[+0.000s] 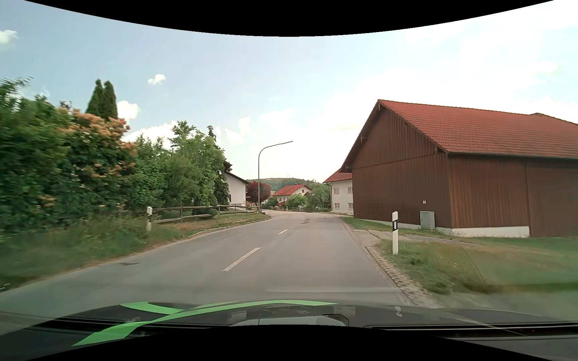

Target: Follow the waypoints while adhering to traffic rules and regulations

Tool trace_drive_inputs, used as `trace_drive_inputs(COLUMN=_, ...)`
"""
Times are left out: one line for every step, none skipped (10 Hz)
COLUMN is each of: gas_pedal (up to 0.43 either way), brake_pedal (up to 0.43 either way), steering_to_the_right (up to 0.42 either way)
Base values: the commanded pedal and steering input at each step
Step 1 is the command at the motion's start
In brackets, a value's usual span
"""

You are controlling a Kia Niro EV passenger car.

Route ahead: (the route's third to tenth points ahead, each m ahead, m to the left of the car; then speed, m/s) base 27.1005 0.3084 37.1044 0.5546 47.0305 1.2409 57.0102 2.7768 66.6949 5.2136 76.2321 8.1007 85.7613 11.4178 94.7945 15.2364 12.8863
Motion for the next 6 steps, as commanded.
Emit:
trace_drive_inputs(gas_pedal=0.087, brake_pedal=0.000, steering_to_the_right=0.030)
trace_drive_inputs(gas_pedal=0.087, brake_pedal=0.000, steering_to_the_right=0.025)
trace_drive_inputs(gas_pedal=0.087, brake_pedal=0.000, steering_to_the_right=0.020)
trace_drive_inputs(gas_pedal=0.087, brake_pedal=0.000, steering_to_the_right=0.017)
trace_drive_inputs(gas_pedal=0.098, brake_pedal=0.000, steering_to_the_right=0.015)
trace_drive_inputs(gas_pedal=0.098, brake_pedal=0.000, steering_to_the_right=0.012)
